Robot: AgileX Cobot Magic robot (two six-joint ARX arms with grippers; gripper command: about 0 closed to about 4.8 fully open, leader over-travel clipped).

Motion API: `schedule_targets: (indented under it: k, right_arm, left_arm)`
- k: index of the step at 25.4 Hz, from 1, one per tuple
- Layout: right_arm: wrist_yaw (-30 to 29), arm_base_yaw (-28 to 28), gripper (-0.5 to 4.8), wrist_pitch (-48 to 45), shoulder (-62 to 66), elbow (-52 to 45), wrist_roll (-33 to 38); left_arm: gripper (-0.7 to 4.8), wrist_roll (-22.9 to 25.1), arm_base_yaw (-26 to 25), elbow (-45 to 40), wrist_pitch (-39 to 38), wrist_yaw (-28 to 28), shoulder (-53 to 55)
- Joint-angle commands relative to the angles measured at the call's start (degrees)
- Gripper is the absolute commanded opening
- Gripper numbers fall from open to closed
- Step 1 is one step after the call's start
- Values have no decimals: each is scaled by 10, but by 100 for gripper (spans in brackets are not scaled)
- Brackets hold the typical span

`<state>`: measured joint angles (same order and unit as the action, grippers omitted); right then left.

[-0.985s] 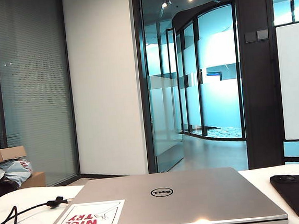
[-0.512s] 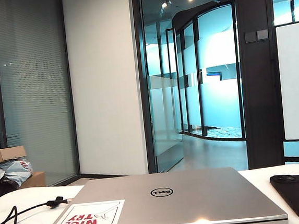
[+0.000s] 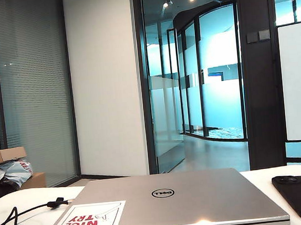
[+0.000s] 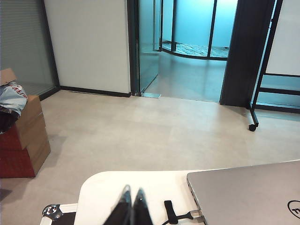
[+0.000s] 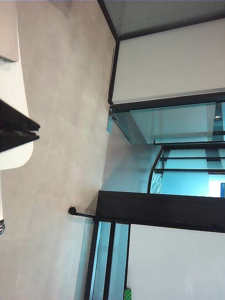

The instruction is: Pick up the charging cable and the phone, plug the charging cable into the charging port on the phone, and finally place them back on the table.

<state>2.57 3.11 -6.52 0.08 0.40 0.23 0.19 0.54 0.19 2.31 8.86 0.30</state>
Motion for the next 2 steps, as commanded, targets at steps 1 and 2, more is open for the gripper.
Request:
schedule_targets:
  k: [1, 2]
  right_arm:
    - [3, 0, -6, -10, -1, -3, 2]
    - [3, 0, -6, -10, -1, -3, 2]
  left_arm:
    - [-5, -2, 0, 0, 6, 1, 0]
    - [-5, -2, 0, 0, 6, 1, 0]
